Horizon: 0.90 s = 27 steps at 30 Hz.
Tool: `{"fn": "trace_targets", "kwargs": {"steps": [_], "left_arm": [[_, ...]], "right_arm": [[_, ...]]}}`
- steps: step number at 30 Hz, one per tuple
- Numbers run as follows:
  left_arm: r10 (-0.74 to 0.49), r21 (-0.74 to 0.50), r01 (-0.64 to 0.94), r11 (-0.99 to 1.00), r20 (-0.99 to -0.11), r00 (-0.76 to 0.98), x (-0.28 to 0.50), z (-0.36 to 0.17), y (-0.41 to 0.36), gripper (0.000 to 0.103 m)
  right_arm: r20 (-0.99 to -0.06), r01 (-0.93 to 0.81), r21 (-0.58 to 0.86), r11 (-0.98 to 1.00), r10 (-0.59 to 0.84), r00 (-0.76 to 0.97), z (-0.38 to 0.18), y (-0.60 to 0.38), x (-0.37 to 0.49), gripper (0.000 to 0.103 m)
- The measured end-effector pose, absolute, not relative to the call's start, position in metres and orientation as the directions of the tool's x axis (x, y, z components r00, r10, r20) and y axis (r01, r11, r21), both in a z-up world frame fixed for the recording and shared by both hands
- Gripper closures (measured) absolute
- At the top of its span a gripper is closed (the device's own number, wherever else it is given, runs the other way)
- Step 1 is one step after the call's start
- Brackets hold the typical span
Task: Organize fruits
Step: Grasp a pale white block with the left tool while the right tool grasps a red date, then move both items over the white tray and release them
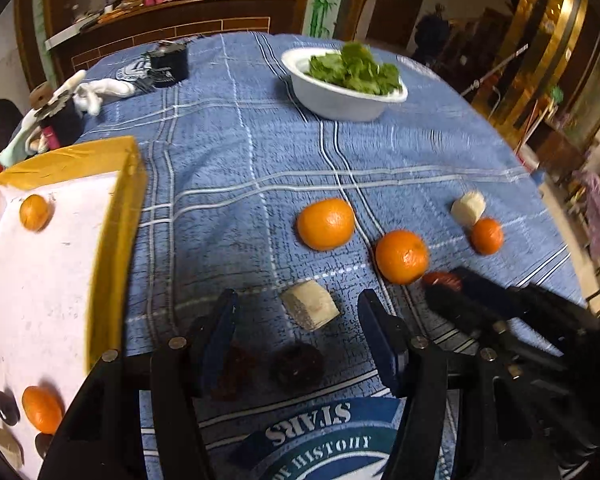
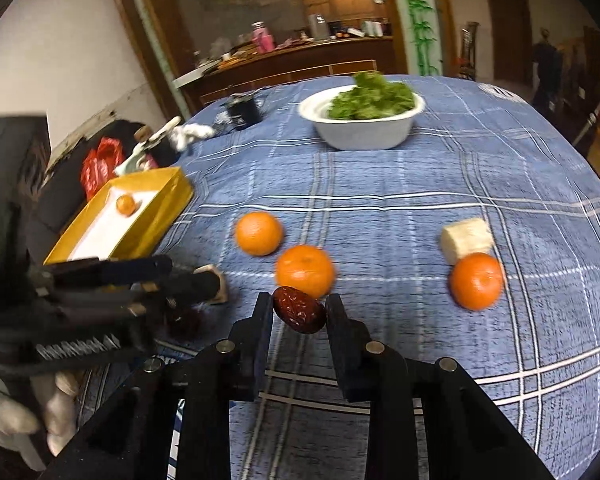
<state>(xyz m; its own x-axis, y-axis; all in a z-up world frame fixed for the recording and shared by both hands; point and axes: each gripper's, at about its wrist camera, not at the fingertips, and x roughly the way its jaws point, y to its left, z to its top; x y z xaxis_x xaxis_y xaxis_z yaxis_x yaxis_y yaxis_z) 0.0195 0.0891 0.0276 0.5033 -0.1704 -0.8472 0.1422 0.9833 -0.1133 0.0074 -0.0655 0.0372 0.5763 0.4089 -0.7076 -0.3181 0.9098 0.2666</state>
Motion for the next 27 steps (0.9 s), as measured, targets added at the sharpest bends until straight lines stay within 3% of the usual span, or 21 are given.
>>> {"fn": "trace_targets", "kwargs": {"steps": [1, 2, 6, 17, 23, 27], "left_arm": [[-0.168, -0.109, 0.145, 0.983, -0.851, 0.497, 0.021, 0.025, 0.087, 0.047], [-0.166, -0.107, 0.146, 0.984, -0.854, 0.494, 0.021, 0.022, 0.086, 0.073], [-0.187, -0.140, 0.129, 0.982, -0.839, 0.510, 0.017, 0.026, 0.091, 0.086], [-0.194, -0.294, -0.044, 0.955, -0.728, 0.658, -0.055, 0.076, 0.176, 0.086], [-0.043, -0.283, -0.239, 0.929, -0.725, 0.688, -0.099, 0.075, 0.258, 0.086], [-0.014, -0.325, -0.319, 0.891, -0.720, 0.694, -0.115, 0.069, 0.298, 0.086]], "right_arm": [[-0.709, -0.311, 0.272, 0.911, 0.408, 0.575, 0.038, -0.068, 0.009, 0.074], [-0.710, -0.305, 0.276, 0.911, 0.408, 0.574, 0.037, -0.070, 0.009, 0.074], [-0.711, -0.296, 0.275, 0.915, 0.401, 0.577, 0.036, -0.071, 0.010, 0.074], [-0.675, -0.326, 0.261, 0.908, 0.414, 0.611, 0.040, -0.066, 0.006, 0.074], [-0.622, -0.389, 0.426, 0.817, 0.577, 0.530, 0.055, -0.042, -0.015, 0.074], [-0.593, -0.521, 0.446, 0.728, 0.676, 0.437, 0.078, 0.018, -0.045, 0.073]]}}
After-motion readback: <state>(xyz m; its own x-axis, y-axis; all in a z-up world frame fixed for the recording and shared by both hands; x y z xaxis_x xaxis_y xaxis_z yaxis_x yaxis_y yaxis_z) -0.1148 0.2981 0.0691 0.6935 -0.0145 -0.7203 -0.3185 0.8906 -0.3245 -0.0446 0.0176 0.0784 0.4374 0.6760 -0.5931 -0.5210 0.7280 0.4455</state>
